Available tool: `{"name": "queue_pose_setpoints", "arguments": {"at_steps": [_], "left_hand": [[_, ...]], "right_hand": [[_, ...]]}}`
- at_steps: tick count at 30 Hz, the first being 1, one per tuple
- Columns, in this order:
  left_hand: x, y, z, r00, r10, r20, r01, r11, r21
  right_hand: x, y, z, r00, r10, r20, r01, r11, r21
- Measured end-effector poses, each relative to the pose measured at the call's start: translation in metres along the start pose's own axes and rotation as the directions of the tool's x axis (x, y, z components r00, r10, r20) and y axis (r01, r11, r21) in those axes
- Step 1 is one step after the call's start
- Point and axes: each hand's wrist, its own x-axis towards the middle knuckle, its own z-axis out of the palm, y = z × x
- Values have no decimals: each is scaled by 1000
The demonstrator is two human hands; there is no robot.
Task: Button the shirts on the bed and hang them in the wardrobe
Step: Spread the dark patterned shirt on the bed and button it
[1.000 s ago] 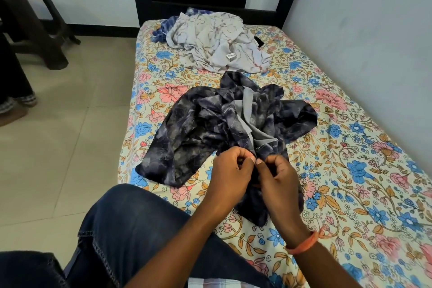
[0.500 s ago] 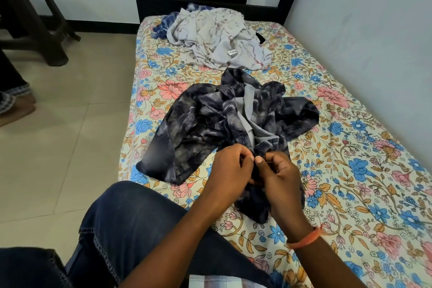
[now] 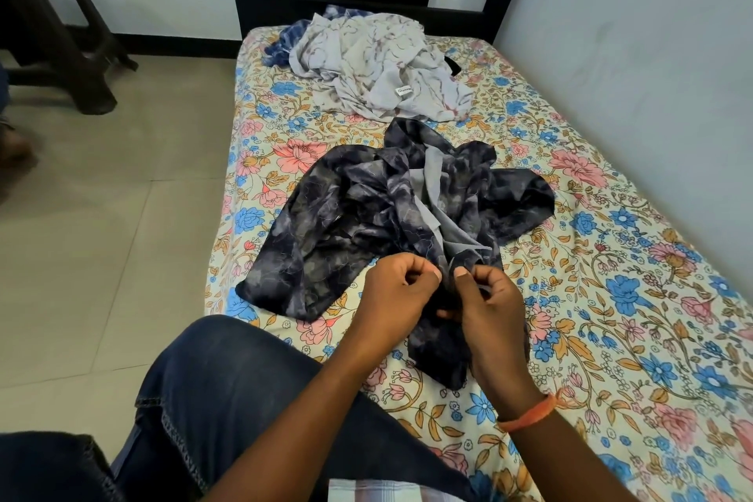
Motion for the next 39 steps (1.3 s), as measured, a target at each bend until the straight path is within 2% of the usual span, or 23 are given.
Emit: {"name": "queue_pose_setpoints", "arguments": {"at_steps": [2,4,8,17,27,39], "left_hand": [[-1,0,2,998,-30,-61,28,999,-29],[-2,0,4,993,-45,-111,42,998,-37],[-6,3,8,994,9,-105,-8,1000,18],[-6,6,3,992,114,-44,-108,986,125],[-6,-2,6,984,121,-132,-100,983,155],[-2,-3,-1,987,159,-20,-151,964,218]], "right_hand": [[-4,3,1,999,-32,-37,32,999,-2],[-9,6,2,989,-135,-61,127,984,-121],[-18,4,8,949,-309,-61,291,934,-208],[-9,12,4,984,-174,-34,170,979,-114],[-20,7,3,990,-130,50,130,991,-2],[-6,-1,-11,990,-107,88,109,994,-10]]}}
